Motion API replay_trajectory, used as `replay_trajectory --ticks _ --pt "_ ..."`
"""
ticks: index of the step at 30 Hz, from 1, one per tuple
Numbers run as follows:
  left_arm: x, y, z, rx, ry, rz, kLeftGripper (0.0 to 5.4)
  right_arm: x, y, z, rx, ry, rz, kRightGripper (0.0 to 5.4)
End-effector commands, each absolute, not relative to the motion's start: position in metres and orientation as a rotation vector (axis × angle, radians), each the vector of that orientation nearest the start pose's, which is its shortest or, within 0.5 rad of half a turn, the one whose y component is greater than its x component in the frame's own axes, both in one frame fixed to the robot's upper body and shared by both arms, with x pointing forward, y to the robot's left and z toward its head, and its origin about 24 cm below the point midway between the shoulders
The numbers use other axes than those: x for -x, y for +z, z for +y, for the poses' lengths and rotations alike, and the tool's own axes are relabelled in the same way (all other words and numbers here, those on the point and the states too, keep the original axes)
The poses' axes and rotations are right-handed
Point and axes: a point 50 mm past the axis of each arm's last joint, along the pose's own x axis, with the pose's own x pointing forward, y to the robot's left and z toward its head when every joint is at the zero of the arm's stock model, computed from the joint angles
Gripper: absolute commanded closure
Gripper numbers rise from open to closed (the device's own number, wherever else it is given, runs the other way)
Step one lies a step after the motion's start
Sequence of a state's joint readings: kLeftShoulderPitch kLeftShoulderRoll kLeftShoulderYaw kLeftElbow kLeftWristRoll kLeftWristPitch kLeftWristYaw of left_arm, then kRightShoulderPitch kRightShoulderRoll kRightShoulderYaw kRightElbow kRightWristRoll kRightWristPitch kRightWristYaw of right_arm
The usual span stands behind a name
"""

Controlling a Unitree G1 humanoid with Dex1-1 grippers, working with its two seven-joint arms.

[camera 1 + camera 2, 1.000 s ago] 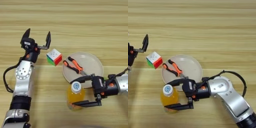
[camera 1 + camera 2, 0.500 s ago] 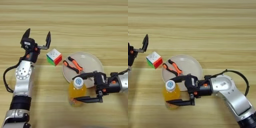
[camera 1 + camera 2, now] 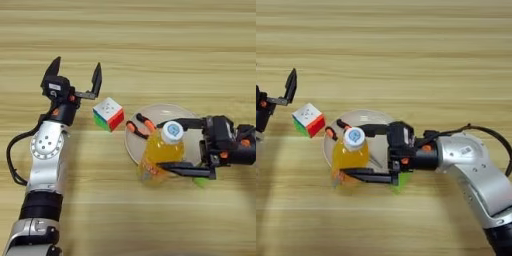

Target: Move the objects on the table

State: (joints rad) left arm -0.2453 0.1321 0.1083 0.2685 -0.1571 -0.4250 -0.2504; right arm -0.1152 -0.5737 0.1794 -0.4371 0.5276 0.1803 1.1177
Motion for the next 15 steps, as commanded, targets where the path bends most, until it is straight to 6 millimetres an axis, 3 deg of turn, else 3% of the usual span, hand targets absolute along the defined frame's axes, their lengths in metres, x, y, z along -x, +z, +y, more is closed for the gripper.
replay_trajectory --ticks 1,15 --pt "-0.292 0.088 0.177 -0.029 -0.17 -0.41 0.0 -0.212 0.153 -0.129 0.205 1.493 -0.226 1.96" --pt "-0.292 0.088 0.177 -0.029 -0.17 -0.409 0.0 -0.245 0.148 -0.142 0.271 1.273 -0.172 1.96"
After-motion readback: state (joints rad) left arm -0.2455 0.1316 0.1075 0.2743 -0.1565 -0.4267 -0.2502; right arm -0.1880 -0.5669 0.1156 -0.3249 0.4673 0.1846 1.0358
